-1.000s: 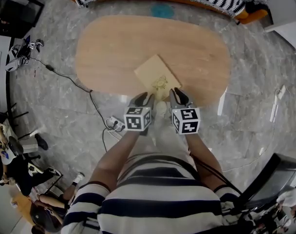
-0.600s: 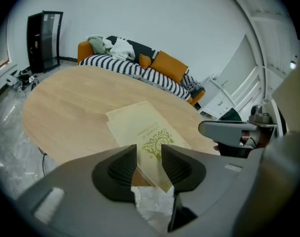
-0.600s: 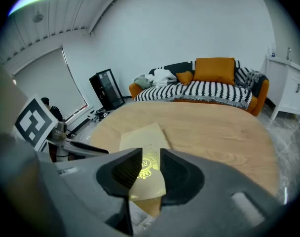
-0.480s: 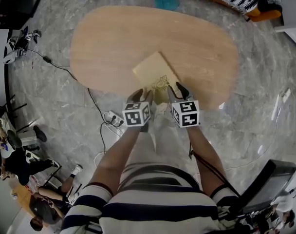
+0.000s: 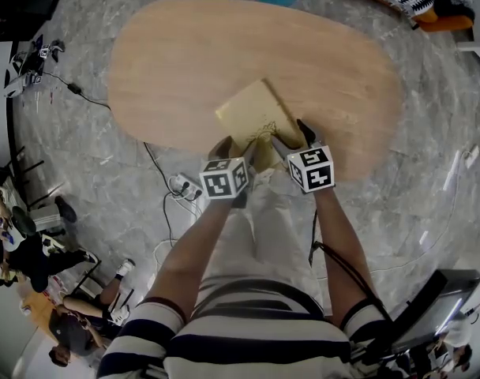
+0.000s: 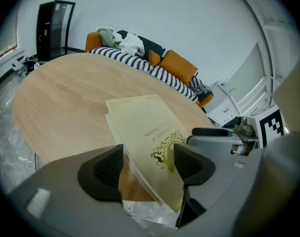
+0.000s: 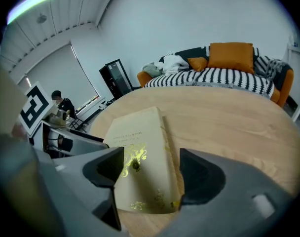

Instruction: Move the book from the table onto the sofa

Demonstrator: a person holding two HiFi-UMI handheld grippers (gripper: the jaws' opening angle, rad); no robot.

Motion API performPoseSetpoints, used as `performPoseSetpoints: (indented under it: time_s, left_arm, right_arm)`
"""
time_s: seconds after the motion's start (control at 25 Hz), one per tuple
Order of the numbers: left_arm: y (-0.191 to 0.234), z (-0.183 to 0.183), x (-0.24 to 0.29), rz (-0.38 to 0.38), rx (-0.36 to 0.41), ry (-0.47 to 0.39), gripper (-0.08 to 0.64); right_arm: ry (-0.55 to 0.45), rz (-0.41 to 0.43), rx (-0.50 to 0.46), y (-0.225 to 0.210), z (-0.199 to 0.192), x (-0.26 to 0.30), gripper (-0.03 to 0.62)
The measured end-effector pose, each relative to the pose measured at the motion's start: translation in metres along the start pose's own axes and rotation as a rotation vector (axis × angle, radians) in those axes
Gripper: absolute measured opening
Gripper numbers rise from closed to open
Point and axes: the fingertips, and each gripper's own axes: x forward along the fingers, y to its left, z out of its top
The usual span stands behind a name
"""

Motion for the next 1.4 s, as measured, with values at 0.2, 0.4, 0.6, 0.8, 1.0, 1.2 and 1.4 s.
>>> performPoseSetpoints:
  time_s: [0.2,0.4,0.6,0.8,1.0,1.2,1.4]
  left_arm:
    - [-0.003,0.006,0.012,-0.048,-0.03,-0.027,0.391]
    - [-0.002,0.005,0.023,-0.043,-0.064,-0.031,0.444]
    - [0.008,0.002,0.032,0.015,-0.09,-0.031,0.433]
    - [0.007,0.005,0.03,0.014,-0.089,-0.06,0.418]
    - [0.001,0.009,0.033,0.012,-0.055,-0.049,0.393]
    - [-0.003,0.015,0.021,0.016,-0.028,-0.053,0.379]
    - [0.0,0.024,-0.016,0.009,-0.044,-0.087,0.372]
  right_arm:
    - [0.075,0.119,-0.014,0.009,-0.016,0.016,0.404]
    - [0.124,0.16,-0.013,0.014,-0.025,0.025,0.418]
    - [0.128,0.165,-0.007,0.014,-0.027,0.027,0.417]
    - [0.117,0.148,0.009,0.013,-0.025,0.026,0.417]
    - [0.105,0.108,0.08,0.008,-0.027,0.022,0.405]
    - [0.057,0.07,0.122,0.015,-0.023,0.011,0.4]
    - [0.0,0.04,0.143,0.045,-0.006,-0.009,0.399]
